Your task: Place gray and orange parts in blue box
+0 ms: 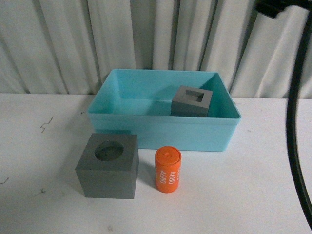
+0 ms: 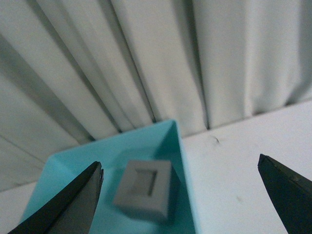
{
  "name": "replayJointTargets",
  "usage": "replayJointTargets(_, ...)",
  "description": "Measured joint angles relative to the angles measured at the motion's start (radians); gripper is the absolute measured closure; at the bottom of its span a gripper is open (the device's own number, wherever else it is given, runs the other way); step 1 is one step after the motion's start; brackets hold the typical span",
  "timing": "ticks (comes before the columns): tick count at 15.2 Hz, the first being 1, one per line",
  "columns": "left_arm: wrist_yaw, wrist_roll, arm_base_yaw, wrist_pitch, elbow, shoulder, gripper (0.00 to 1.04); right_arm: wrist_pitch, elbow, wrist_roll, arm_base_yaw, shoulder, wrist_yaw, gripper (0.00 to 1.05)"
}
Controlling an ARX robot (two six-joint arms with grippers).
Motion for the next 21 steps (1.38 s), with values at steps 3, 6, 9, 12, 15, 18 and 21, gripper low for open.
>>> replayJointTargets(3,0.000,0.000,0.000,0.000,0.000,0.000,0.07,-0.367,-0.461,0.155,0.071,-0.503,0.089,0.06)
replayJointTargets(6,0.002,0.000,0.000,0.001,0.000,0.000,0.07,0.062,-0.634,0.016,0.039,-0.620,0.054,0.24)
replayJointTargets(9,0.000,0.000,0.001,0.000,0.000,0.000,0.07,0.201,-0.766,-0.319,-0.055,-0.786,-0.037,0.68)
replayJointTargets(12,0.000,0.000,0.001,0.000,0.000,0.000,0.07,0.094,-0.827,-0.360,-0.120,-0.927,-0.102,1.03)
replayJointTargets(15,-0.003,0.000,0.001,0.000,0.000,0.000,0.07,0.058,-0.871,-0.364,-0.236,-1.002,-0.209,1.03)
replayJointTargets(18,0.000,0.000,0.001,0.000,0.000,0.000,0.07,-0.037,-0.872,-0.365,-0.235,-1.128,-0.219,1.03)
replayJointTargets(21,0.000,0.000,0.001,0.000,0.000,0.000,0.07,-0.125,-0.872,-0.365,-0.235,-1.220,-0.220,1.03)
